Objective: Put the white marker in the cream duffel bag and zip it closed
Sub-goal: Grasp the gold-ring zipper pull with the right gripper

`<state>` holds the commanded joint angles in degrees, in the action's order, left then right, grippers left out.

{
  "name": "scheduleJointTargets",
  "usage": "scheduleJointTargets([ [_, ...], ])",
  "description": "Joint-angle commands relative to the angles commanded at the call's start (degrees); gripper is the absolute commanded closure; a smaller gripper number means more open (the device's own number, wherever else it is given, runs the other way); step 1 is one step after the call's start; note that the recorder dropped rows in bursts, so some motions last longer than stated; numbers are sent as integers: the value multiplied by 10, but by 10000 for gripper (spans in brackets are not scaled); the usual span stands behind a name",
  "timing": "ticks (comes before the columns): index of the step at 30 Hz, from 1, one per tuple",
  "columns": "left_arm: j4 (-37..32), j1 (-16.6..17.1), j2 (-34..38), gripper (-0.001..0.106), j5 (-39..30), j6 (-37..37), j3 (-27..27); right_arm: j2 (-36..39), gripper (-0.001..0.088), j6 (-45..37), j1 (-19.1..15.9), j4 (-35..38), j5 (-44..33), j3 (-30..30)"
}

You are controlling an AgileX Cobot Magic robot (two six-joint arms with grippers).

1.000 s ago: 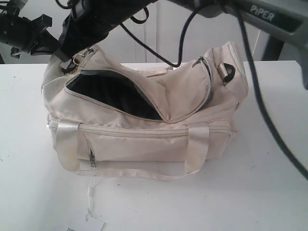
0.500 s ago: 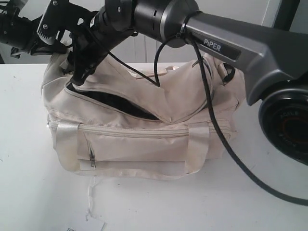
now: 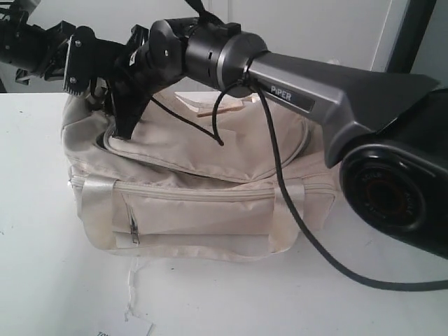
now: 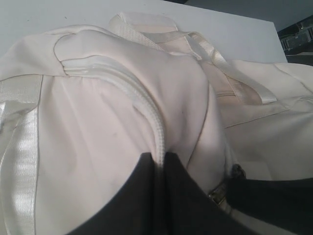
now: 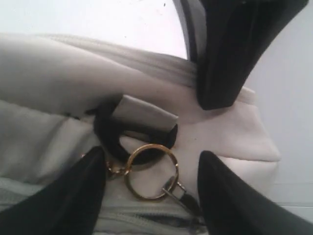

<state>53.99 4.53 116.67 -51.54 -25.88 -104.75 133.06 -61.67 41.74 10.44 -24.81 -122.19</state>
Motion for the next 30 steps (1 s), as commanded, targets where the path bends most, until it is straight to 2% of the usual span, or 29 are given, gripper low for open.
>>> scheduleJointTargets([
  [5, 4, 0, 0, 1053, 0, 1, 0, 27, 335, 3, -1, 0, 28, 0],
  [6, 4, 0, 0, 1053, 0, 1, 0, 30, 361, 3, -1, 0, 32, 0],
  [8, 4, 0, 0, 1053, -1, 1, 0, 30, 576, 3, -1, 0, 31, 0],
  [9, 4, 0, 0, 1053, -1, 0, 0, 27, 786, 4, -1, 1, 29, 0],
  [10, 4, 0, 0, 1053, -1, 0, 0, 22, 863, 6, -1, 1, 19, 0],
  [15, 4, 0, 0, 1053, -1, 0, 0, -9, 868, 74, -3, 0, -60, 0],
  [19, 3, 0, 0, 1053, -1, 0, 0, -28, 868, 125, -2, 3, -79, 0],
  [25, -1, 0, 0, 1053, -2, 0, 0, -34, 868, 138, -2, 3, -91, 0],
  [30, -5, 0, 0, 1053, -3, 0, 0, -39, 868, 144, -2, 15, -131, 0],
])
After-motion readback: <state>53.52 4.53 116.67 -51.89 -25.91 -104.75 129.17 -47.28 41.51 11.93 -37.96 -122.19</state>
